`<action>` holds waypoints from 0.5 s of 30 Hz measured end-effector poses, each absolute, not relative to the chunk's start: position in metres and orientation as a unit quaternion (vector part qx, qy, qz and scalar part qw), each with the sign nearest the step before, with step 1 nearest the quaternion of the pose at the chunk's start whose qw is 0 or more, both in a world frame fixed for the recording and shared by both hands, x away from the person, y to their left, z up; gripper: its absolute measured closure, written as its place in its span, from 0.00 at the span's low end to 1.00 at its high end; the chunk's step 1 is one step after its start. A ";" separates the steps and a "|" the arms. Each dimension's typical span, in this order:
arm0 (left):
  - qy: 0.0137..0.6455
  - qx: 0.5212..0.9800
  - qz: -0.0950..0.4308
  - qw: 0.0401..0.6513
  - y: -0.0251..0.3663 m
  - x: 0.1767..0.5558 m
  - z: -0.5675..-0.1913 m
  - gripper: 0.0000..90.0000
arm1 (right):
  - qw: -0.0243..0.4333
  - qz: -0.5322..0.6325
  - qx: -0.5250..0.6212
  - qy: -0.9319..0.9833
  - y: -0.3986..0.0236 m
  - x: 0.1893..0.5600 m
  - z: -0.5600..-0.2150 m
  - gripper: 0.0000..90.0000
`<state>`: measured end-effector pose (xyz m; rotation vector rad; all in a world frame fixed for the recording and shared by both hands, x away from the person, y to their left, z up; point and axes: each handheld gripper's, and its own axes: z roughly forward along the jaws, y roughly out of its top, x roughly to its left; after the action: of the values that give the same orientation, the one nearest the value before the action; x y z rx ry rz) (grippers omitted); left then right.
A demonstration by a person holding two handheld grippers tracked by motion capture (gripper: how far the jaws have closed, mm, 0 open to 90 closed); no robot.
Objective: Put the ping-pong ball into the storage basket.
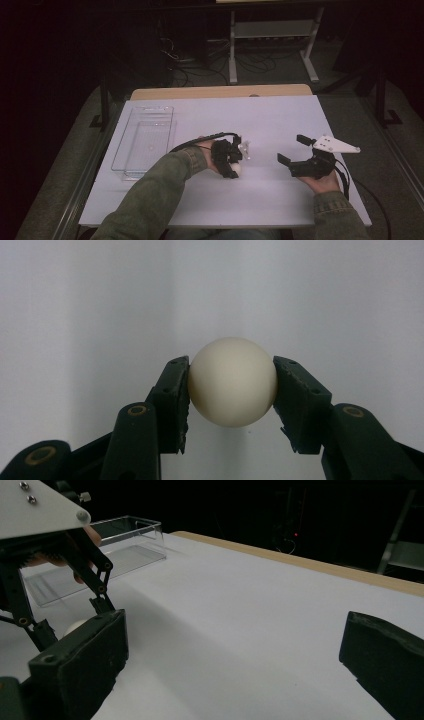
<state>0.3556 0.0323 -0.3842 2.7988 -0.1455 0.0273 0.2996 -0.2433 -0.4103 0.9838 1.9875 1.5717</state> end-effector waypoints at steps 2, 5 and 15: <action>-0.050 0.984 0.009 0.169 0.032 0.355 -0.381 0.56 | 0.210 0.566 0.354 0.714 -0.243 0.300 -0.410 0.00; -0.051 0.985 0.011 0.163 0.033 0.355 -0.376 0.56 | 0.210 0.567 0.354 0.713 -0.244 0.300 -0.410 0.00; -0.044 0.986 0.018 0.162 0.042 0.356 -0.358 0.56 | 0.210 0.566 0.358 0.712 -0.244 0.300 -0.410 0.00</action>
<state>0.3557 0.0420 -0.3580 2.8129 -0.1247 0.0511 0.2997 -0.2443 -0.4102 0.9955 1.9809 1.5730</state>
